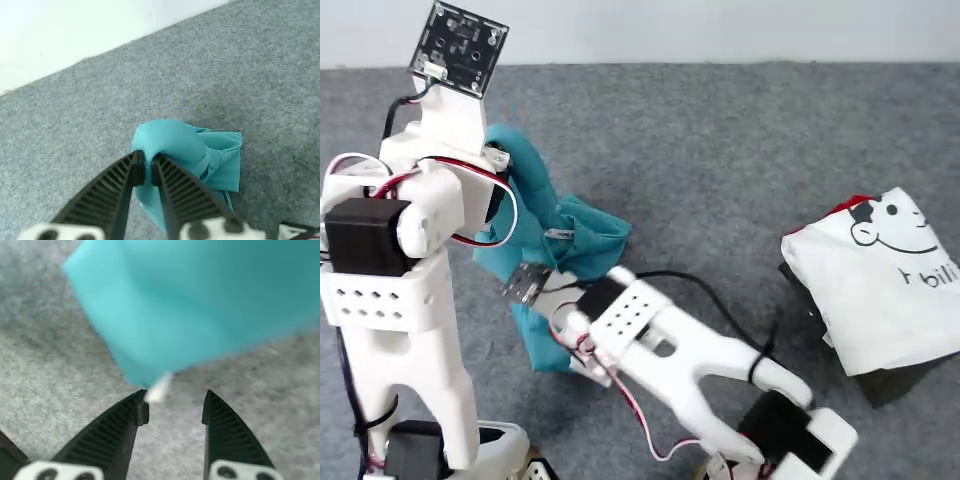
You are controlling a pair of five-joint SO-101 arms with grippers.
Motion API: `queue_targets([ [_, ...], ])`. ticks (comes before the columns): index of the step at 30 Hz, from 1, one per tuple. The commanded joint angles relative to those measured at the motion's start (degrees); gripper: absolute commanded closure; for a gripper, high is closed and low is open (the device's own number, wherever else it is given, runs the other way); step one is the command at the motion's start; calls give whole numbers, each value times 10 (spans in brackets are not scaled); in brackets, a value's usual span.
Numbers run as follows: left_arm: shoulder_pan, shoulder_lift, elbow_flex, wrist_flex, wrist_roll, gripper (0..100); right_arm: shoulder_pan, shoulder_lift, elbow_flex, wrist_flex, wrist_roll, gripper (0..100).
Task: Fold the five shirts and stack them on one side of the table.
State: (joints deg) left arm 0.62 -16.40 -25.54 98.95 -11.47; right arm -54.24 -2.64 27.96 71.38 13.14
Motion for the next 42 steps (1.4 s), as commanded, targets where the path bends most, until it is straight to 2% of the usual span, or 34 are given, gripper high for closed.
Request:
queue_targets([
  [1, -4, -10, -1, -2, -4, 987, -28, 22, -4, -22, -6, 812],
  [8, -2, -10, -1, -2, -4, 987, -67, 64, -7, -51, -6, 812],
  [15, 0, -10, 0, 0, -4, 987, -67, 95, -4, -91, -3, 820],
  [17, 0, -10, 0, 0, -4, 987, -67, 110, -4, -106, -1, 881],
  [19, 0, -10, 0, 0, -4, 987, -68, 129, -4, -121, -1, 984],
  [25, -4, -10, 0, 1, -4, 987, -51, 151, -7, -116, 27, 987],
  [30, -4, -10, 0, 1, -4, 987, 50, 126, -50, -45, 33, 988],
  [37, -4, -7, 0, 1, -4, 987, 270, 22, -124, 53, 34, 988],
  [42, -4, -4, 7, -11, -4, 987, 420, -61, -206, 72, 33, 988],
])
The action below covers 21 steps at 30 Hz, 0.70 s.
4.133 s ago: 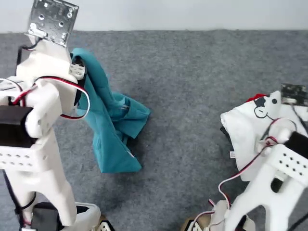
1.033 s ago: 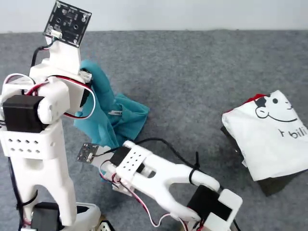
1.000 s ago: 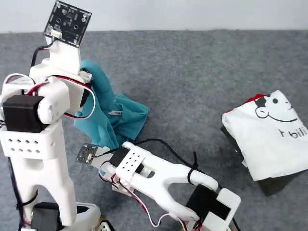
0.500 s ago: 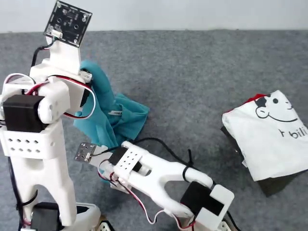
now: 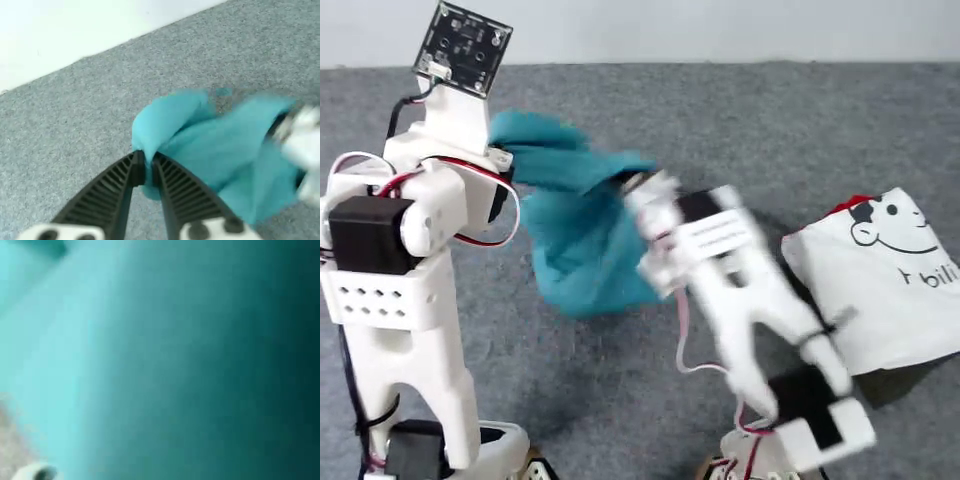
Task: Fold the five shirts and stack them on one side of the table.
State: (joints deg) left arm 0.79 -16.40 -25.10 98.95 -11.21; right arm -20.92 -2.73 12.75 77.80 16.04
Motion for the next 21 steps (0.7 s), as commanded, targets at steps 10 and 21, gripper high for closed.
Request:
queue_targets([
  [10, -69, -8, 160, -122, -3, 987, 129, -82, -111, 99, 83, 988],
  [21, -67, -5, 179, -120, -3, 987, -152, -111, 105, 105, 132, 988],
])
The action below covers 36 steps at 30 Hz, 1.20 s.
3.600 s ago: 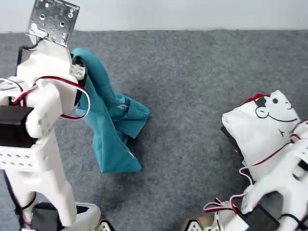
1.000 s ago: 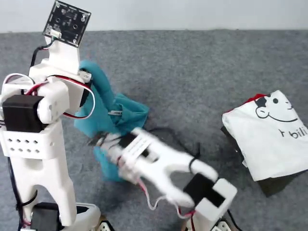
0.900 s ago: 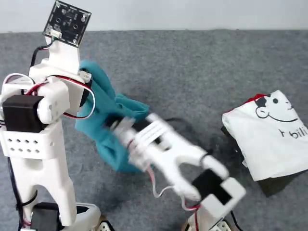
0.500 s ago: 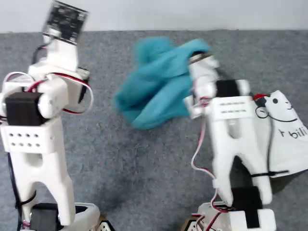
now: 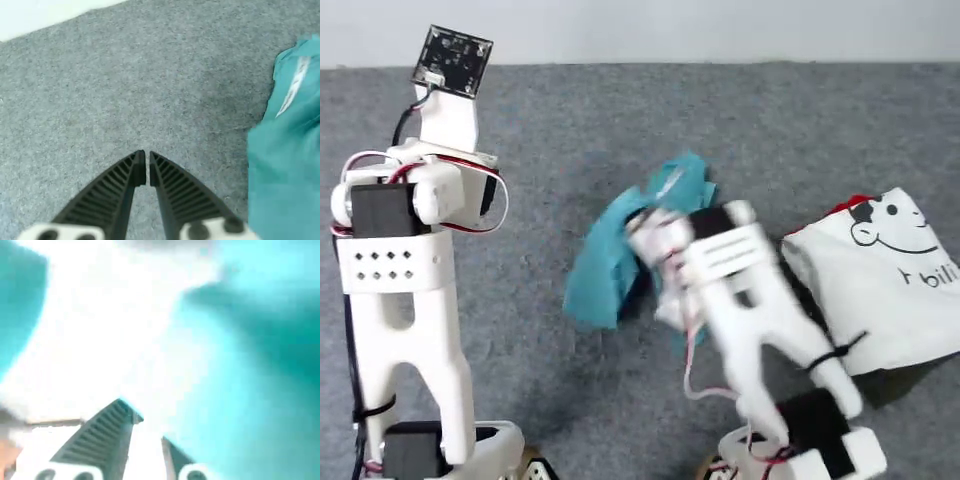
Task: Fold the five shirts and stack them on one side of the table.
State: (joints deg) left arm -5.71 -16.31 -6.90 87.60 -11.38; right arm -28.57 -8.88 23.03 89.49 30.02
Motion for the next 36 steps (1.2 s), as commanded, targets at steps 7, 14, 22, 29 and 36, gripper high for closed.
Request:
queue_targets([
  [7, 44, -6, 1, 120, 15, 985, -50, -79, -69, -120, -70, 988],
  [14, 47, -6, 131, 104, 11, 985, -37, -43, -57, -165, -140, 988],
  [22, 47, -6, 262, 75, 11, 964, -30, 70, -84, -233, -173, 988],
  [29, 47, -6, 262, 64, 14, 923, -7, 222, -127, -236, -149, 989],
  [36, 47, -6, 263, 59, 14, 923, -138, 306, -157, 46, -76, 954],
])
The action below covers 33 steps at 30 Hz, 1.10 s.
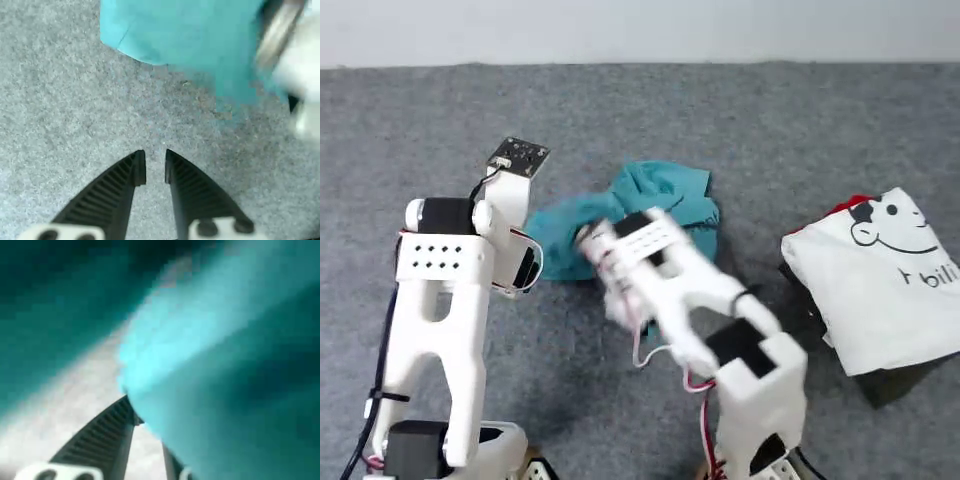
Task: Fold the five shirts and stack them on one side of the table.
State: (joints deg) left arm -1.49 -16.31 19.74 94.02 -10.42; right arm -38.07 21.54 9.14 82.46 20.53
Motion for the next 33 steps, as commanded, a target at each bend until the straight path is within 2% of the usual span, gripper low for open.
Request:
queue_targets([
  [1, 4, -6, -2, -5, 4, 923, -46, 1, -19, 136, 17, 918],
  [6, 4, -6, -2, -5, 4, 923, -32, -49, -22, 152, -8, 735],
  [10, 4, -6, -1, -5, 5, 923, 25, -95, -51, 94, -40, 752],
  [14, 4, -6, -1, -3, 5, 923, 143, -91, -55, 8, -87, 762],
  [17, 4, -6, -1, -3, 5, 923, 211, -62, -55, 2, -98, 762],
  [19, 4, -6, -1, -3, 5, 923, 232, -39, -54, 36, -96, 764],
  [22, 5, -6, -1, -3, 5, 923, 222, -15, -53, 134, -27, 768],
  [24, 9, -6, -1, -5, 5, 922, 196, -15, -54, 189, 25, 812],
  [27, 18, -6, -1, -31, 6, 921, 167, -30, -56, 202, 51, 926],
  [28, 23, -5, 0, -41, 6, 920, 160, -36, -57, 201, 51, 936],
  [30, 45, -5, 7, -68, 6, 920, 159, -44, -55, 196, 50, 899],
  [33, 84, -4, 59, -153, 6, 920, 167, -53, -51, 202, 48, 794],
])
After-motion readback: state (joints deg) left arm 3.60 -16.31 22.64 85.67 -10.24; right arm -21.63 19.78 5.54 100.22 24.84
